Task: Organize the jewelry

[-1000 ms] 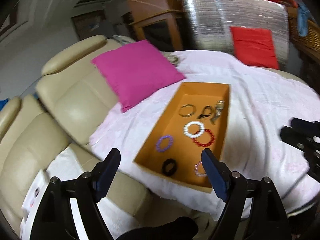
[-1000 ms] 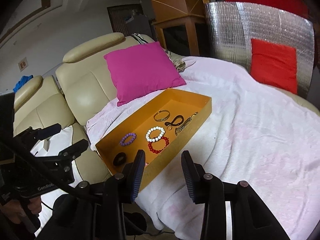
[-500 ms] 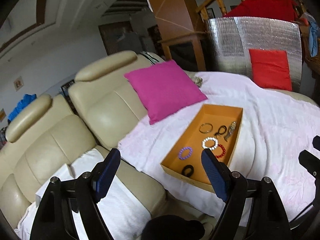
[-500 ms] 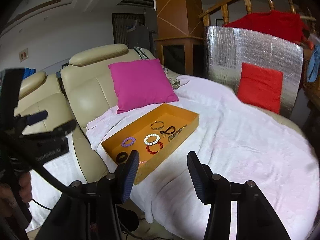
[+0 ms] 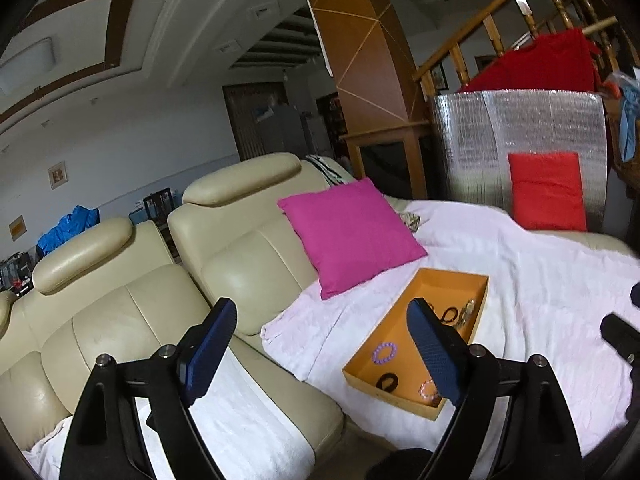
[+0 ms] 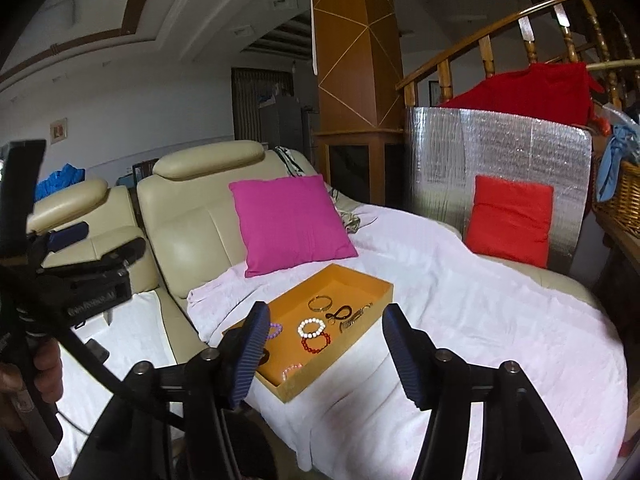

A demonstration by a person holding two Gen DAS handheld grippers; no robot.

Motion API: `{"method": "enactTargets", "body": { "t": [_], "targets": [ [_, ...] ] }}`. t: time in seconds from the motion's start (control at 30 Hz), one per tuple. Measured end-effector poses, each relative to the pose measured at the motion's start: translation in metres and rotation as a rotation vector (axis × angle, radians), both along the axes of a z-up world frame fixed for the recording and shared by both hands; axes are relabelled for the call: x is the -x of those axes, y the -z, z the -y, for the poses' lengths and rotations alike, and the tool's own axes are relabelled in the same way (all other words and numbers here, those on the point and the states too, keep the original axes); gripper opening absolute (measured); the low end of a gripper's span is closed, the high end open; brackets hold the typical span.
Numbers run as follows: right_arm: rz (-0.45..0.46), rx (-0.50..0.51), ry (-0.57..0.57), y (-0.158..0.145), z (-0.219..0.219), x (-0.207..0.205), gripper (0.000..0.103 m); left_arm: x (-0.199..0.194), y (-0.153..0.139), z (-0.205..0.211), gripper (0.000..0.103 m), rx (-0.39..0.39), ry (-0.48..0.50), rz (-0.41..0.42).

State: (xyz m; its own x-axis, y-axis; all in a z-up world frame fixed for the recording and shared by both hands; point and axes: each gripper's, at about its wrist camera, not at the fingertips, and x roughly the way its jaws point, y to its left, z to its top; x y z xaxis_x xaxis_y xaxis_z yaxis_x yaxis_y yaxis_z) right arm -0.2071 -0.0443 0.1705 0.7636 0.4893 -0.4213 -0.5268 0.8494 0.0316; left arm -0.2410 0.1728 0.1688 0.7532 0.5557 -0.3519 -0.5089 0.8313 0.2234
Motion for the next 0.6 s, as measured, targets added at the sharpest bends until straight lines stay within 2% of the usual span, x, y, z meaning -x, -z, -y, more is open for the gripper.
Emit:
{"method": "enactTargets", "body": {
  "t": [0.33,0.6],
  "targets": [
    [-0.025,0.043,0.012,0.006,-0.014,-0.006,0.063,-0.010,0.006,-0.009,0.088,0.034,0.013,-0.009],
    [-0.066,0.058,0.019,0.021,-0.014,-0.027,0.063,-0.038,0.019,-0.008,0.088,0.046,0.028,-0.042]
  ]
}}
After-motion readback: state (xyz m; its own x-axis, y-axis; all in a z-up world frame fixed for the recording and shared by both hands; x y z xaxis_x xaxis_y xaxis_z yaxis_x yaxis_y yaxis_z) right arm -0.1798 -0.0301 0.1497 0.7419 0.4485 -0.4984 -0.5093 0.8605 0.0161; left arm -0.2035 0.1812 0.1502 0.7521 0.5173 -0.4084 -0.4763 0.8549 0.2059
